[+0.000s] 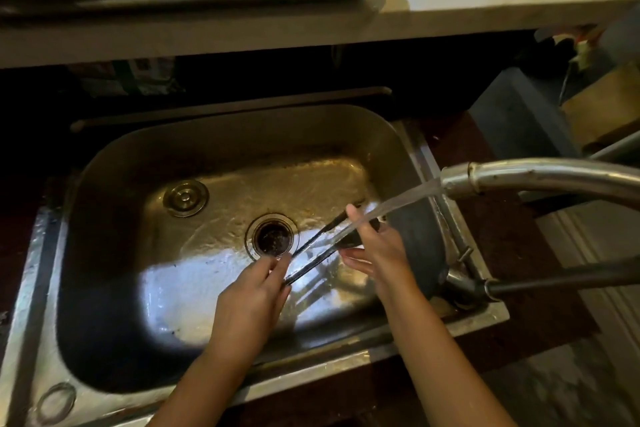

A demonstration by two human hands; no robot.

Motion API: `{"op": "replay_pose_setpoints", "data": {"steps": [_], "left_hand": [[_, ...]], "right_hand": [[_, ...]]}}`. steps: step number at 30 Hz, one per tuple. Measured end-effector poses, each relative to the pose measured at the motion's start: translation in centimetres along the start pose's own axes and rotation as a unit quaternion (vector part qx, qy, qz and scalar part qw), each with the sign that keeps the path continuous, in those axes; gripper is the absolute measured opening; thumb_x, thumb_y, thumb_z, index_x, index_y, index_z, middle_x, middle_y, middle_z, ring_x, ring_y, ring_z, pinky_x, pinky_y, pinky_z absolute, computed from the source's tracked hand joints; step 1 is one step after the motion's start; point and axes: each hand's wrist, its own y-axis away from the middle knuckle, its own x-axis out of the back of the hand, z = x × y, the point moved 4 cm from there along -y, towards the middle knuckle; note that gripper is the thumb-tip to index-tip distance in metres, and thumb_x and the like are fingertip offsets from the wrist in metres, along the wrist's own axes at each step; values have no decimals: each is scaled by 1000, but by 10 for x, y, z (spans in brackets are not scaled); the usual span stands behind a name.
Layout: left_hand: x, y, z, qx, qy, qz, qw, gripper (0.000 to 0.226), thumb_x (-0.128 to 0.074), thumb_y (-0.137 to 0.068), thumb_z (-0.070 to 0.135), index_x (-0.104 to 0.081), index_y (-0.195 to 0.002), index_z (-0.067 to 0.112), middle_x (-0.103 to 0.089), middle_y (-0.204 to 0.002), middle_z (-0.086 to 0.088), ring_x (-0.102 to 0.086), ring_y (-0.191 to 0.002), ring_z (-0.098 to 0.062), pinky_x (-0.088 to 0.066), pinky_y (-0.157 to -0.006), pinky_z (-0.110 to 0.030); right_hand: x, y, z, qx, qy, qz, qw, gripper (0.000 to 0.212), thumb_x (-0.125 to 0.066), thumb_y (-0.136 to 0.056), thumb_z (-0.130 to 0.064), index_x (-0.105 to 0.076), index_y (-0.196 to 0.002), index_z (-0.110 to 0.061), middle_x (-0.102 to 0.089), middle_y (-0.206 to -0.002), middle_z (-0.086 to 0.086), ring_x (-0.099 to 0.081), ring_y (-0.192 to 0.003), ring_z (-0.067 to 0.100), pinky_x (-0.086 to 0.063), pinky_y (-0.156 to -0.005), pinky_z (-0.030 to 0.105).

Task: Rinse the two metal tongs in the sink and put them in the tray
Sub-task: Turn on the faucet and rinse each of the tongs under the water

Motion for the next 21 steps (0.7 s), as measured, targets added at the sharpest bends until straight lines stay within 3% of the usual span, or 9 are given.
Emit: {"op": "replay_pose_setpoints", "data": {"steps": [5,6,8,10,12,14,17,21], "left_hand": [[4,-3,5,-8,-21,-8,1000,51,-82,-61,15,-66,-109,16,-70,-90,-5,-67,-66,-21,-51,-38,-29],[2,-3,5,-5,-5,-20,1000,50,-80,-63,16,-65,-110,18,-69,-96,-3,-67,-69,-20,-52,-42,-29],[-2,-5,1,31,93,-54,994,43,-72,-74,21,-61,-115,24,-65,-110,7,-64,-86,-14,-53,-64,-25],[-8,-8,-8,91,213,-82,969,36,-65,-81,29,-59,-116,29,-59,-111,16,-55,-98,-3,-40,-78,-10],[-12,-13,-11,138,305,-126,934,28,-60,-85,31,-61,-113,34,-57,-105,24,-53,-96,5,-33,-76,-1],[-12,-19,-10,161,396,-176,886,26,-59,-87,22,-64,-95,46,-64,-91,31,-59,-84,13,-39,-73,-3],[-15,-21,-12,201,469,-233,828,35,-61,-85,11,-70,-71,41,-72,-65,20,-63,-62,5,-49,-60,-11],[-20,-17,-15,236,496,-268,792,11,-65,-82,18,-73,-89,22,-74,-72,8,-65,-66,-5,-51,-62,-17]], "right_hand": [[4,-9,7,-22,-15,35,999,20,-68,-81,-31,-56,-72,-18,-64,-72,2,-68,-71,24,-56,-75,38],[5,-11,9,-26,-29,35,999,16,-67,-83,-26,-57,-76,-15,-66,-77,5,-67,-75,23,-56,-72,36],[7,-13,10,-18,-43,26,999,8,-63,-85,-17,-60,-89,-10,-66,-91,10,-66,-86,26,-56,-67,32],[8,-15,7,6,-19,-7,1000,9,-61,-86,-10,-61,-95,-10,-64,-97,12,-65,-86,26,-57,-61,27],[7,-15,2,26,3,-51,998,9,-60,-86,-5,-61,-92,-12,-64,-93,12,-64,-78,22,-58,-55,22],[6,-15,-2,35,9,-79,996,14,-59,-86,-2,-57,-87,-16,-64,-86,9,-64,-74,20,-57,-57,22],[5,-14,-4,39,-4,-103,994,17,-57,-87,0,-54,-84,-17,-64,-75,7,-66,-66,16,-58,-62,27],[3,-12,1,12,-40,-118,992,8,-56,-88,-5,-55,-93,-11,-63,-83,15,-64,-77,25,-57,-72,35]]}}
